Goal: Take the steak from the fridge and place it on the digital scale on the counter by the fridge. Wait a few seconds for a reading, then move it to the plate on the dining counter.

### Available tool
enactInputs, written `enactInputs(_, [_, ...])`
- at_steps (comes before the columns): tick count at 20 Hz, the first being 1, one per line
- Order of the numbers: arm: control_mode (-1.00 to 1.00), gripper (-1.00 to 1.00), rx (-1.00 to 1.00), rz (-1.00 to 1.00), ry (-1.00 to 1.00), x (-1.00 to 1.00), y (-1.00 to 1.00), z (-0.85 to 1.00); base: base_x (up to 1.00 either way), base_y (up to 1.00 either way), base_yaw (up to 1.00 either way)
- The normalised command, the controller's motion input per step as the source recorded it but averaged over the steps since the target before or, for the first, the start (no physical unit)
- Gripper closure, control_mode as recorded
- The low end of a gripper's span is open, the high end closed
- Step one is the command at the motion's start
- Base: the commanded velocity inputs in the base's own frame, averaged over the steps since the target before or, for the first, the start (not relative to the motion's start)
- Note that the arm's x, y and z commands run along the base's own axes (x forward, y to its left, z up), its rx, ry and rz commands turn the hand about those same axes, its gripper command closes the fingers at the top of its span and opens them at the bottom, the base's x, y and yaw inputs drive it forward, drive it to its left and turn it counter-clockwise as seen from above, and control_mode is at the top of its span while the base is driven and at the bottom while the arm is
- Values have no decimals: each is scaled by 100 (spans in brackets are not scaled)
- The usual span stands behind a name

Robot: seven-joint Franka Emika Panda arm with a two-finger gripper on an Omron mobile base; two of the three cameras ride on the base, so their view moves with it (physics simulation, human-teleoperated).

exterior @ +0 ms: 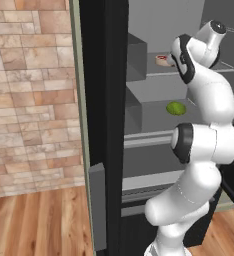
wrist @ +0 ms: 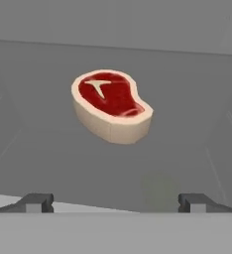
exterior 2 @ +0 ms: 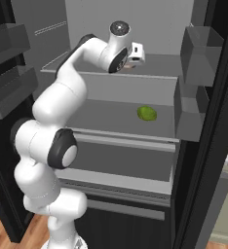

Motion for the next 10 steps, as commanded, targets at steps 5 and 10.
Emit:
enactInputs(5, [-100, -100, 0, 5, 0, 40, -11, -17, 0, 0, 0])
enactInputs(10, [-100, -100, 0, 5, 0, 43, -13, -4, 0, 0, 0])
